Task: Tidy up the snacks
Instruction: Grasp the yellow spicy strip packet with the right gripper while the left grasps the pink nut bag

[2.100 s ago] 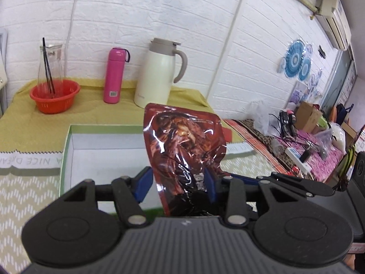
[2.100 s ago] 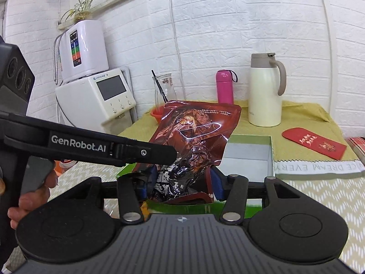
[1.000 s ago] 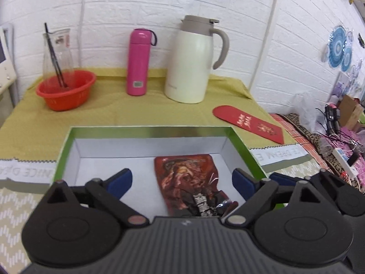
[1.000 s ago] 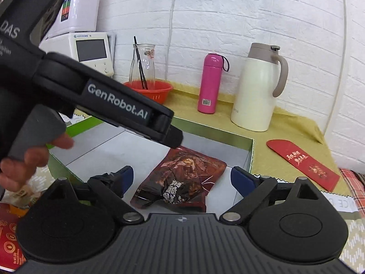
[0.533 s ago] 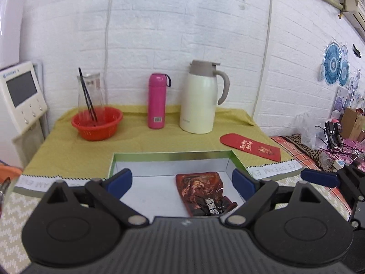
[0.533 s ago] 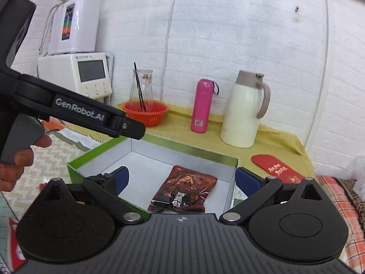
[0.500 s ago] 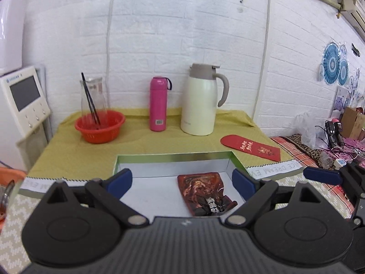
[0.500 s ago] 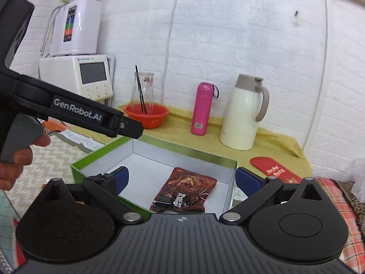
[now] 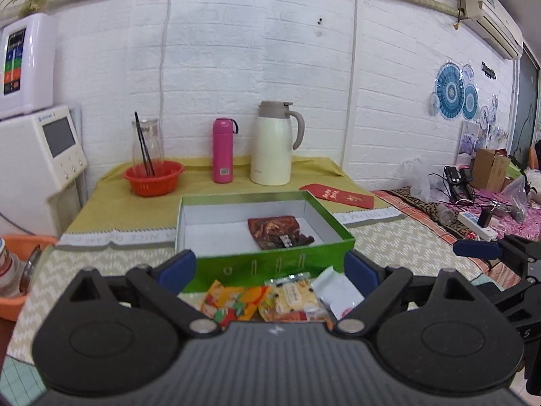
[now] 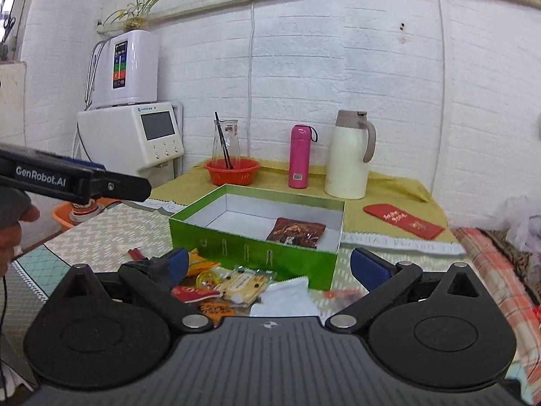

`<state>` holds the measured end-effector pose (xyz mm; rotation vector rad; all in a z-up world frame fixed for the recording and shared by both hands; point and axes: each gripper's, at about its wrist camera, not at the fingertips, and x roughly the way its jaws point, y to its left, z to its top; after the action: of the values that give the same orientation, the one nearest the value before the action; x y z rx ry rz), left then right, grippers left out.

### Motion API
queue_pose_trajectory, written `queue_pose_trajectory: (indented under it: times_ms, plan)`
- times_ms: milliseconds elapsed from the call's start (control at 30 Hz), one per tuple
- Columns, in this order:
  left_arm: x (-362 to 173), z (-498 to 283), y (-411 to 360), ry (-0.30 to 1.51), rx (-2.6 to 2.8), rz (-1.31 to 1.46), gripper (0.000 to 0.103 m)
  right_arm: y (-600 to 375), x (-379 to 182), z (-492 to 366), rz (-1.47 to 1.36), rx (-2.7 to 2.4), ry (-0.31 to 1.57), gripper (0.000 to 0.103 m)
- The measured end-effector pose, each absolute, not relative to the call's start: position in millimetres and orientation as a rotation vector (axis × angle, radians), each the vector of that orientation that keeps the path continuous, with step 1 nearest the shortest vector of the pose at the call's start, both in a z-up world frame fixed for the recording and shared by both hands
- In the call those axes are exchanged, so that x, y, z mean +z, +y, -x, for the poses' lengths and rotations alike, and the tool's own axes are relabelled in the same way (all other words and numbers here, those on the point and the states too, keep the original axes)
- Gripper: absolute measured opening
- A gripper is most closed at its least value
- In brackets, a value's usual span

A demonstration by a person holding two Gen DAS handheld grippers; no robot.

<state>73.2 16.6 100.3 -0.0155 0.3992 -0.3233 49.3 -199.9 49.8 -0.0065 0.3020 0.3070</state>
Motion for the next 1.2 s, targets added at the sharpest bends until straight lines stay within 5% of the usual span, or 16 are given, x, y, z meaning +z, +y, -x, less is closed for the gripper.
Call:
queue_pose_trajectory:
  times_ms: [400,667,1200]
  plan:
    - [7.0,-34.6,54.5,0.616,-0.305,0.239,0.089,-204.5,-33.3,-38.6,-0.195,0.235,0.471,0.103]
    - [-8.8,-48.8,36.7,0.653,-0.395,0.148,0.089,-181.8,-41.4,-65.9,0.043,0.179,0.521,0.103]
    - [-28.4,-99.2,2.0,0.743,-0.429,0.038,0.089,-203.6,-50.2,-55.9,0.045,0.198,0.574,0.103]
